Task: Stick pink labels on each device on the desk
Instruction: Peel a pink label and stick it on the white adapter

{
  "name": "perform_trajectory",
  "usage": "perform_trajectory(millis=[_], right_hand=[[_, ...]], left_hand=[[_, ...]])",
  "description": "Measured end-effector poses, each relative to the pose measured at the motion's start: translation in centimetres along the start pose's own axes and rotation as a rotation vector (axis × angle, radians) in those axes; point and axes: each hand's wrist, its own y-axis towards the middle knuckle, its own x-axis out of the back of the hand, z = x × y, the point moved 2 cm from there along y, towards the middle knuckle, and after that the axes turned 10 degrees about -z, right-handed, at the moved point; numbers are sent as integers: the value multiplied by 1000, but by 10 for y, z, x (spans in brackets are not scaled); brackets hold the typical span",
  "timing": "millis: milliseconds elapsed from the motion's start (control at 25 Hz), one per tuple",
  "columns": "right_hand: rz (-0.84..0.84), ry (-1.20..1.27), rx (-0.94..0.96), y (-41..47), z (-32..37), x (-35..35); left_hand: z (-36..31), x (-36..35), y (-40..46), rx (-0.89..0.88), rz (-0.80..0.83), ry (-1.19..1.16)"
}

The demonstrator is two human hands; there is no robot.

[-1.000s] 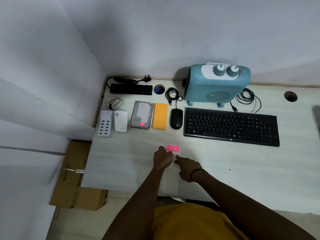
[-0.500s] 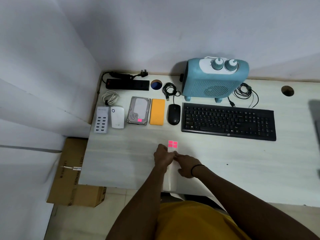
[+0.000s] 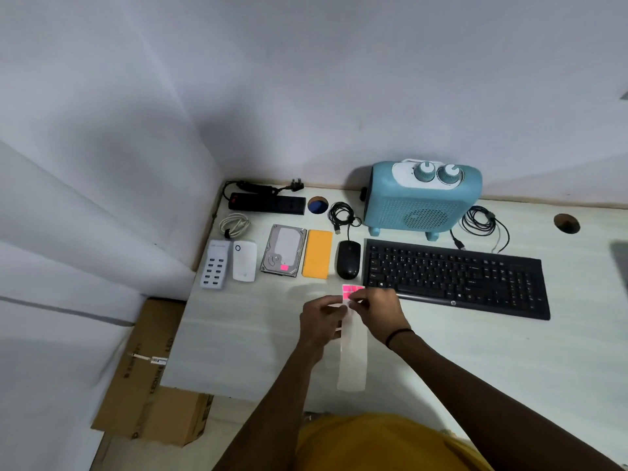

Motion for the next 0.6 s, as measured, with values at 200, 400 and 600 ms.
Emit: perform_trajectory(millis=[200,400,600], right_hand=[[-48,87,20,5,6,12],[29,139,-26,1,7,13],[-10,509,-402,-8,-9,8]], left_hand=[[-7,1,-4,-203,-16,56],[-3,6,-6,-465,-82,245],[15,5,1,-293,-100,244]])
